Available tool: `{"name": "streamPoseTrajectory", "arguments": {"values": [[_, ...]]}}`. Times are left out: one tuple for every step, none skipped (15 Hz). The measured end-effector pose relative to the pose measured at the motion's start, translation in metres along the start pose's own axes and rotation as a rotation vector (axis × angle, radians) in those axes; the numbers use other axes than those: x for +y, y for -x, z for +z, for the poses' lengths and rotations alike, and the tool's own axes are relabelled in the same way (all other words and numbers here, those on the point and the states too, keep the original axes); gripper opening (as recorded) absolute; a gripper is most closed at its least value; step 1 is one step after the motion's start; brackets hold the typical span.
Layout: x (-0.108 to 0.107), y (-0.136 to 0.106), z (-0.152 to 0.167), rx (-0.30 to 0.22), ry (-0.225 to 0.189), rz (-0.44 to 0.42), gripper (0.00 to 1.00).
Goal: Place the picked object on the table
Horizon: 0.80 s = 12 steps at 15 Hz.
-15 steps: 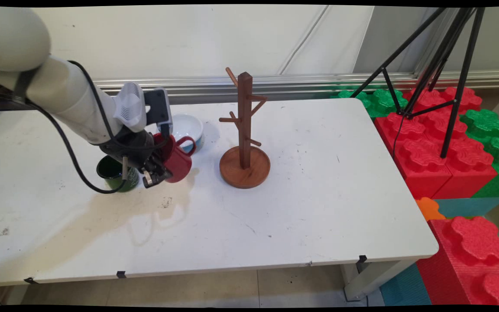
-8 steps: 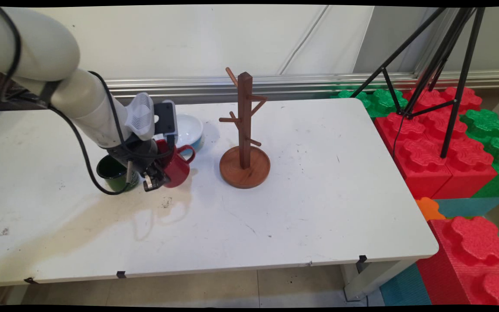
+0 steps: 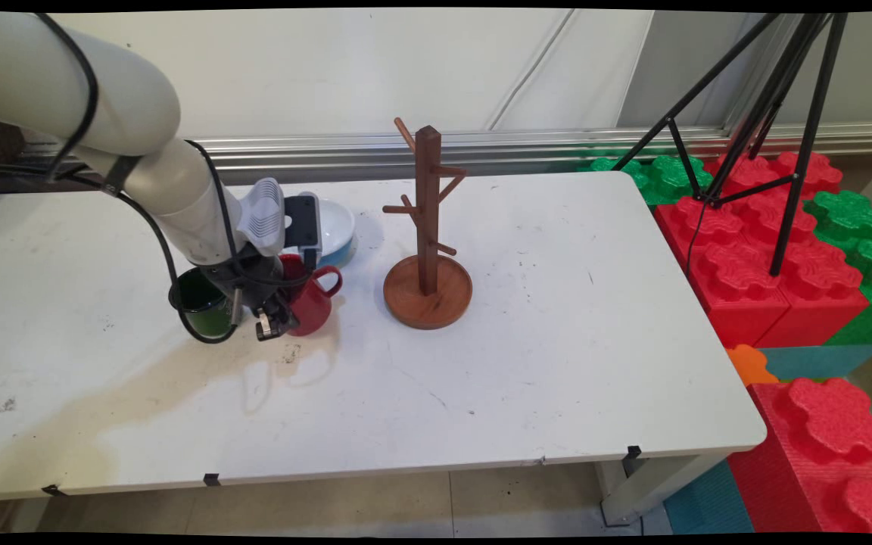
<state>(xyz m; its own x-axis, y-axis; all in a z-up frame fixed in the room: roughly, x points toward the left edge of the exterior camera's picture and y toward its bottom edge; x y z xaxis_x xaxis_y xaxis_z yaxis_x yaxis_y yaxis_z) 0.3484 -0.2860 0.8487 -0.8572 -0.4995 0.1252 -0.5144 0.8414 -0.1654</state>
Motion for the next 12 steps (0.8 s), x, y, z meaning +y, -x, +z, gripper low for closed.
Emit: {"name": "streamPoseTrajectory", "arguments": {"values": [[-0.001,-0.001,0.002,-0.005,0.002,0.001,0.0],[-0.001,-0.001,0.004,-0.008,0.004,0.001,0.0],[-0.001,-0.001,0.006,-0.012,0.006,0.002,0.0],[-0.002,-0.001,0.007,-0.014,0.008,0.003,0.0],[-0.002,-0.002,0.009,-0.018,0.009,0.003,0.0],[-0.002,-0.002,0.011,-0.022,0.011,0.004,0.0],[-0.003,-0.003,0.013,-0.026,0.012,0.003,0.0],[-0.003,-0.003,0.015,-0.029,0.013,0.003,0.0],[-0.003,-0.003,0.015,-0.03,0.014,0.003,0.0],[-0.004,-0.004,0.017,-0.033,0.015,0.002,0.0],[-0.004,-0.004,0.017,-0.034,0.015,0.001,0.0],[-0.004,-0.004,0.019,-0.036,0.016,0.0,0.0]]}}
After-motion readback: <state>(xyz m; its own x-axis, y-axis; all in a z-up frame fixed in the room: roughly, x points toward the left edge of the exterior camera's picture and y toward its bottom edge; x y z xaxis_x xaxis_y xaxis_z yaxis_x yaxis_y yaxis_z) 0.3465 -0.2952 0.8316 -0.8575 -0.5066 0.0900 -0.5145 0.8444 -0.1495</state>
